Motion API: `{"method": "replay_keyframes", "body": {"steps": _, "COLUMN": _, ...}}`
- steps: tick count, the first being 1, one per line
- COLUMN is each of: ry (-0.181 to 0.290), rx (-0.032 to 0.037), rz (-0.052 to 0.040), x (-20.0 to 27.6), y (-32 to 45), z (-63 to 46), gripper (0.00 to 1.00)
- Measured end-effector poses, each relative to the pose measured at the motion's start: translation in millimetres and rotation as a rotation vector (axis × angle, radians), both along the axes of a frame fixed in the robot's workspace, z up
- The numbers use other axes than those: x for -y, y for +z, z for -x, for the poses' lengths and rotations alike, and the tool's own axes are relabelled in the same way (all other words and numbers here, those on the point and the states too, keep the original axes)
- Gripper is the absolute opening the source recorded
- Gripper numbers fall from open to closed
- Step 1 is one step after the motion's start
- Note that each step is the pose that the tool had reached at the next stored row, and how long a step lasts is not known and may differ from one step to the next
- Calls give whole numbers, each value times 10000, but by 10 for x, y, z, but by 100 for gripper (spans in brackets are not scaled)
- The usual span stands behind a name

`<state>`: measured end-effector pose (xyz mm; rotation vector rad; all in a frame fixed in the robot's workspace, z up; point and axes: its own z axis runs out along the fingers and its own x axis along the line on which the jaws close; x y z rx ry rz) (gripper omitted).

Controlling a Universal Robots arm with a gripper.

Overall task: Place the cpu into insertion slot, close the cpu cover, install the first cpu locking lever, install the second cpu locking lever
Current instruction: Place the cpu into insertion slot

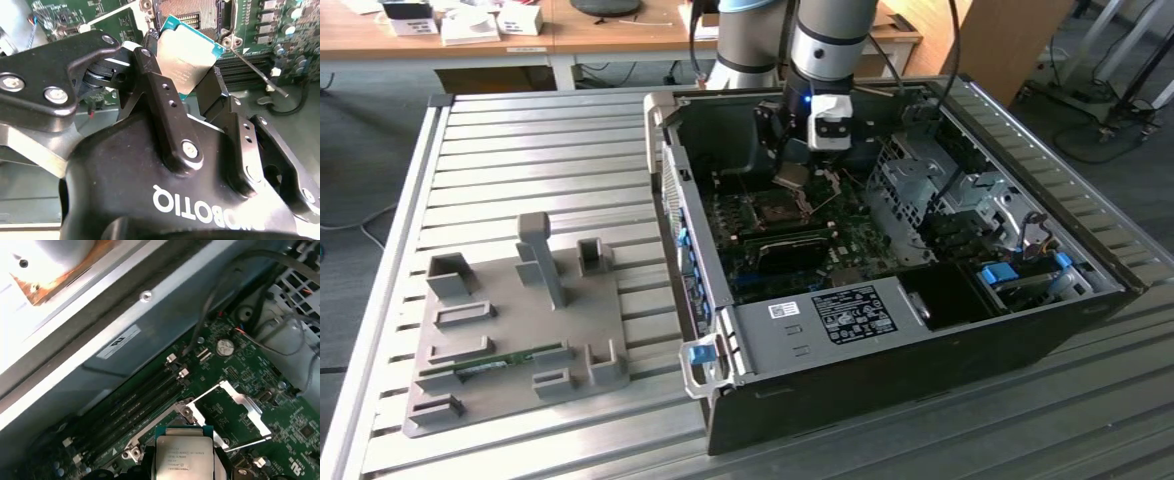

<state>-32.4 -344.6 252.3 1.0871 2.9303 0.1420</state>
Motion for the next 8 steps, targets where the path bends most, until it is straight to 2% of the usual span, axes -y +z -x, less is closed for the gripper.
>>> {"method": "replay_keyframes", "body": {"steps": 8, "ry": -1000, "rx": 0, "rz": 0, "x": 0, "y": -1, "z": 0, "gripper": 54}}
